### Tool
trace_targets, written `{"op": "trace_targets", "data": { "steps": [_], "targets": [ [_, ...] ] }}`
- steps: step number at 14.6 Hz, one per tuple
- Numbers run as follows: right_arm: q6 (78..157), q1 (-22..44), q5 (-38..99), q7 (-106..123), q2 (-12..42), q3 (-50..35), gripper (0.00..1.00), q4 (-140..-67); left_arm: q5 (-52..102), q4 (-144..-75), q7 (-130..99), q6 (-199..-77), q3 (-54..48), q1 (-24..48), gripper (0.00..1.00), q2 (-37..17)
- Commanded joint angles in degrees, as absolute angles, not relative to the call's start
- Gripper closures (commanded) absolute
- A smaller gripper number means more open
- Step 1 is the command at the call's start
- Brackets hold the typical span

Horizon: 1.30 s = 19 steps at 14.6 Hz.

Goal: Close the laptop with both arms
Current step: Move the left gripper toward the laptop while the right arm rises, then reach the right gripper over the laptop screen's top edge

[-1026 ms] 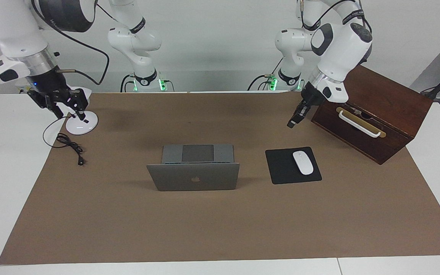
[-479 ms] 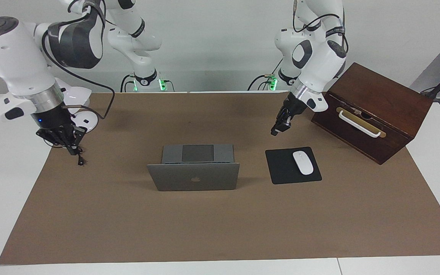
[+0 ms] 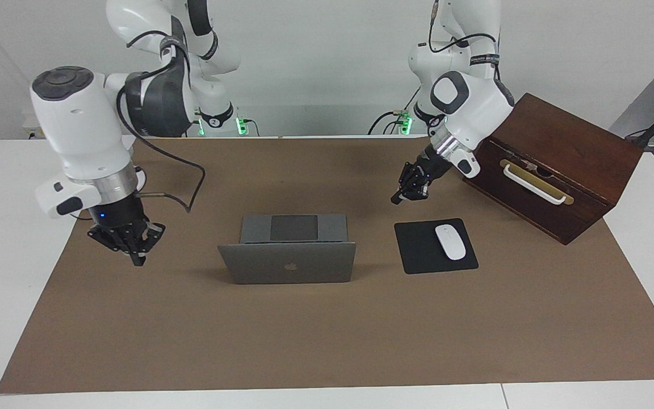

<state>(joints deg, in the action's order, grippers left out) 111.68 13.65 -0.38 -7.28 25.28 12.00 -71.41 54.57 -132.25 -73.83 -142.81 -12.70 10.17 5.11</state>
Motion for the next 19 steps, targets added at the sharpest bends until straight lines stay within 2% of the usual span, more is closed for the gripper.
{"op": "trace_targets", "data": {
  "steps": [1,6,9,13,19],
  "targets": [
    [112.6,19.8,1.0,-9.9,27.5,17.7,1.0,-69.3,66.1,-135.1,-78.7,-151.9,-12.1,15.0,1.0,4.7],
    [113.0,28.6,5.9,-11.7,28.5,23.6,1.0,-69.3,81.1,-134.9,-80.1,-164.0,-12.1,23.1,1.0,0.3],
    [114.5,33.6,9.1,-12.7,28.8,27.8,1.0,-70.0,92.1,-134.2,-79.7,-165.4,-12.1,24.7,1.0,-2.0],
    [114.6,43.8,16.2,-15.0,28.8,37.7,1.0,-73.9,97.4,-132.6,-79.6,-167.0,-12.1,27.0,1.0,-5.1],
    [115.6,47.5,17.1,-16.3,29.2,38.3,1.0,-75.1,97.6,-129.9,-79.5,-169.6,-12.0,30.2,1.0,-10.2]
  ]
}}
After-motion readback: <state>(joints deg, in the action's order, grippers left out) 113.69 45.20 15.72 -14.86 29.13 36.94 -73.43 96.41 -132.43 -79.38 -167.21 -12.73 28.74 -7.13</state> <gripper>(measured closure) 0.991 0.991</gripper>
